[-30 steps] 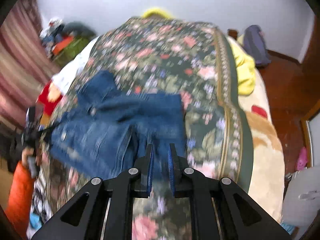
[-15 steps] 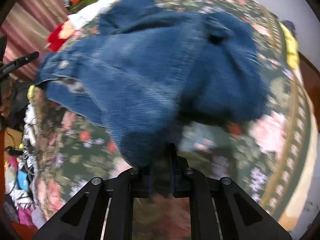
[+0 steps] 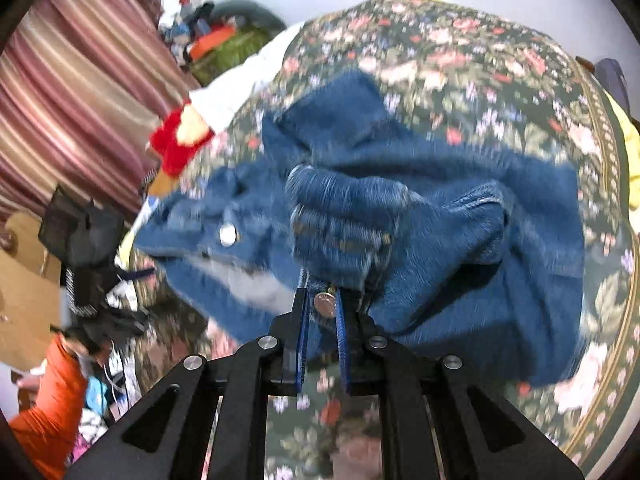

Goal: Fold large clothes

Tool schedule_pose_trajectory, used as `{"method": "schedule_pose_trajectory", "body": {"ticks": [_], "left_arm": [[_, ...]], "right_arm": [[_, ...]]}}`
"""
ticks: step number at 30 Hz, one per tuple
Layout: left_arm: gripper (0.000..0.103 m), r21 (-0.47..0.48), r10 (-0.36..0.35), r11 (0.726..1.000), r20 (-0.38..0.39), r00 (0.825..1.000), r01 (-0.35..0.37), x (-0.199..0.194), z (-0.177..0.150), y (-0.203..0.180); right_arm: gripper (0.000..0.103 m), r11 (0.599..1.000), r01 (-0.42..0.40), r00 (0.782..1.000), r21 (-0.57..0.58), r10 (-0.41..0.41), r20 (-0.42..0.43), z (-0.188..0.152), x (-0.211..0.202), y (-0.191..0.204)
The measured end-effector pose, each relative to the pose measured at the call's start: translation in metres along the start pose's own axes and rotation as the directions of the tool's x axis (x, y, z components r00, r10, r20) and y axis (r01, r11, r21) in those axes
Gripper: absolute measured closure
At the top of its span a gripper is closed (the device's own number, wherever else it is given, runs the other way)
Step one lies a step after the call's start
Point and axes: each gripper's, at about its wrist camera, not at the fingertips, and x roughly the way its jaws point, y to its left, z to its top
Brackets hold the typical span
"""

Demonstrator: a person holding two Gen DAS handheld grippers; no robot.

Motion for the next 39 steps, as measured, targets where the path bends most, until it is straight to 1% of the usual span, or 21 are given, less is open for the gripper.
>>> {"method": "schedule_pose_trajectory", "body": {"ticks": [1, 2, 6, 7, 9, 11, 12, 14, 16, 18, 19, 21, 22, 24, 28, 31, 34, 36, 37, 38, 39], "left_arm": [[0.023, -0.005, 0.025, 1.0, 0.021, 0.999, -0.024, -0.001, 0.013, -0.002], [0.023, -0.009, 0.03, 1.0, 0.039, 0.999, -0.03, -0.003, 0.021, -0.002], [0.023, -0.058, 0.022, 0.998, 0.131, 0.991, -0.015, -0.022, 0.073, 0.003], [0.023, -0.06, 0.031, 0.998, 0.155, 0.987, -0.021, -0.025, 0.087, 0.004], [0.023, -0.047, 0.06, 0.997, 0.185, 0.981, -0.053, -0.023, 0.116, 0.006], [0.023, -0.045, 0.117, 0.993, 0.18, 0.977, -0.11, -0.01, 0.143, 0.012], [0.023, -0.057, 0.135, 0.99, 0.165, 0.977, -0.127, -0.002, 0.154, 0.016], [0.023, -0.111, 0.134, 0.986, 0.119, 0.984, -0.121, 0.017, 0.174, 0.034], [0.023, -0.206, 0.125, 0.972, 0.065, 0.99, -0.11, 0.035, 0.185, 0.055], [0.029, -0.305, 0.111, 0.948, 0.04, 0.993, -0.093, 0.042, 0.186, 0.079], [0.03, -0.333, 0.086, 0.941, 0.045, 0.995, -0.066, 0.041, 0.187, 0.089], [0.031, -0.376, 0.015, 0.926, 0.124, 0.992, 0.033, 0.027, 0.184, 0.102], [0.03, -0.384, -0.001, 0.921, 0.162, 0.987, 0.063, 0.018, 0.18, 0.105], [0.03, -0.373, -0.014, 0.924, 0.196, 0.98, 0.088, 0.007, 0.175, 0.106], [0.03, -0.272, -0.069, 0.955, 0.19, 0.979, 0.12, -0.008, 0.161, 0.081], [0.027, -0.176, -0.099, 0.976, 0.151, 0.984, 0.126, -0.008, 0.145, 0.046], [0.026, -0.075, -0.13, 0.988, 0.092, 0.987, 0.138, 0.003, 0.124, 0.007], [0.026, 0.006, -0.101, 0.995, 0.051, 0.994, 0.101, 0.016, 0.106, -0.014], [0.026, 0.04, -0.068, 0.997, 0.031, 0.997, 0.066, 0.025, 0.095, -0.022], [0.024, 0.06, -0.039, 0.998, 0.038, 0.998, 0.037, 0.03, 0.085, -0.027], [0.022, 0.069, -0.03, 0.997, 0.08, 0.996, 0.025, 0.03, 0.074, -0.028]], "right_arm": [[0.094, 1.0, 0.016, 1.0, 0.0, -0.016, 0.017, 0.007, 0.0, 0.0], [0.094, 0.999, 0.044, 0.998, -0.002, -0.044, 0.034, 0.013, 0.001, -0.001], [0.094, 0.99, 0.141, 0.987, -0.015, -0.139, 0.081, 0.04, 0.005, -0.009], [0.094, 0.984, 0.18, 0.979, -0.016, -0.177, 0.1, 0.046, 0.004, -0.013], [0.094, 0.96, 0.28, 0.95, 0.003, -0.277, 0.144, 0.063, 0.004, -0.026], [0.094, 0.941, 0.336, 0.929, 0.047, -0.339, 0.147, 0.081, 0.007, -0.046], [0.094, 0.936, 0.344, 0.926, 0.075, -0.351, 0.137, 0.088, 0.009, -0.058], [0.094, 0.937, 0.325, 0.933, 0.131, -0.34, 0.12, 0.097, 0.008, -0.078], [0.094, 0.932, 0.329, 0.927, 0.15, -0.349, 0.136, 0.099, 0.003, -0.086], [0.094, 0.932, 0.332, 0.923, 0.144, -0.353, 0.154, 0.097, -0.005, -0.088], [0.094, 0.937, 0.321, 0.925, 0.137, -0.341, 0.165, 0.095, -0.011, -0.087], [0.094, 0.947, 0.299, 0.932, 0.116, -0.316, 0.176, 0.09, -0.018, -0.081], [0.094, 0.954, 0.285, 0.938, 0.097, -0.299, 0.175, 0.088, -0.019, -0.076], [0.094, 0.963, 0.263, 0.95, 0.048, -0.268, 0.163, 0.083, -0.02, -0.062], [0.094, 0.967, 0.247, 0.963, -0.069, -0.237, 0.126, 0.075, -0.006, -0.028], [0.094, 0.969, 0.219, 0.975, -0.115, -0.211, 0.075, 0.066, 0.016, -0.003], [0.094, 0.969, 0.191, 0.981, -0.155, -0.192, 0.008, 0.055, 0.047, 0.02], [0.094, 0.969, 0.181, 0.98, -0.17, -0.192, -0.05, 0.045, 0.071, 0.03], [0.094, 0.966, 0.181, 0.976, -0.183, -0.199, -0.089, 0.04, 0.083, 0.032], [0.094, 0.961, 0.191, 0.966, -0.199, -0.22, -0.134, 0.034, 0.096, 0.032], [0.094, 0.955, 0.207, 0.958, -0.213, -0.242, -0.155, 0.029, 0.103, 0.031]]}}
